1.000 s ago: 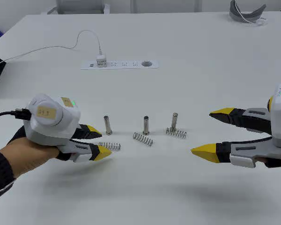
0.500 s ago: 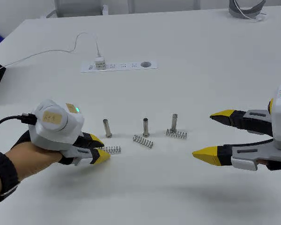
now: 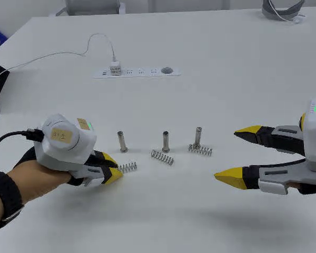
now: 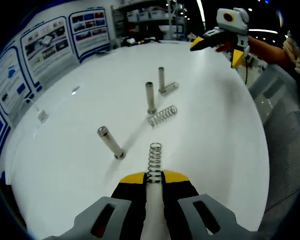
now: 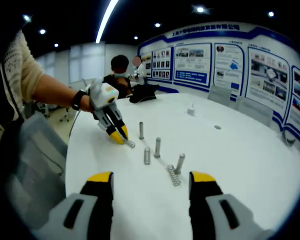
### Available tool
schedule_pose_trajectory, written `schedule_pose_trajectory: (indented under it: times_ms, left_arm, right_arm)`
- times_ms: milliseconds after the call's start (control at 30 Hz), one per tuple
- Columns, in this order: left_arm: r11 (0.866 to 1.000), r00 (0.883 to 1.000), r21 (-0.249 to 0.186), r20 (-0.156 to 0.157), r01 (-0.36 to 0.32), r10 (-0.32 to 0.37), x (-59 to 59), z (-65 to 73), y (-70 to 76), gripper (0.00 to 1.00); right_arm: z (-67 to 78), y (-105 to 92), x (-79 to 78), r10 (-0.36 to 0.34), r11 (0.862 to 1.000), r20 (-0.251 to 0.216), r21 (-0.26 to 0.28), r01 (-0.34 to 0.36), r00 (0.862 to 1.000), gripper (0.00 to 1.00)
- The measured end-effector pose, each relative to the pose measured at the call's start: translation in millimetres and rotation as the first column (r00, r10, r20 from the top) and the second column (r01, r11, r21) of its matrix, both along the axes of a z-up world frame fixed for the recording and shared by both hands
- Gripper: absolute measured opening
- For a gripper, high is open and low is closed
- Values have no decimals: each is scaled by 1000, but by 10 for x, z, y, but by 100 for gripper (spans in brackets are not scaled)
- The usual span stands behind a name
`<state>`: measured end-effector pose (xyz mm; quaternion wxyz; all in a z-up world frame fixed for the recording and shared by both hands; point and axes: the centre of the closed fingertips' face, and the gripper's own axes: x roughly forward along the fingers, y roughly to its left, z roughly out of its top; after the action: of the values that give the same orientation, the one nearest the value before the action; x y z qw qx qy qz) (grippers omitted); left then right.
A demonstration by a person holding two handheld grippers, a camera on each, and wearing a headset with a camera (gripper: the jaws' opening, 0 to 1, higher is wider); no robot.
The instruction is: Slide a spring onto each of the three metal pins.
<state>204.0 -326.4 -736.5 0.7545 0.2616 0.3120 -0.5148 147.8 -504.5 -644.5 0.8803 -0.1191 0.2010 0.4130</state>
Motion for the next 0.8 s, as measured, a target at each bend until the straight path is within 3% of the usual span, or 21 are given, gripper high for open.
schedule_pose_trajectory:
  times_ms: [233, 533, 800]
  left_arm:
    - [1000, 1000, -4, 3, 11, -11, -37, 25, -24, 10]
    - [992, 996, -91, 35, 84, -81, -285, 243, -251, 10]
    - [971, 987, -183, 77, 155, -143, -469, 489, -460, 10]
  right_arm:
    - [2, 37, -21, 10, 1000, -5, -12, -10, 1000, 62]
    - [72, 243, -69, 73, 997, -20, -8, -73, 997, 48]
    - [44, 576, -154, 181, 983, -47, -27, -182, 982, 36]
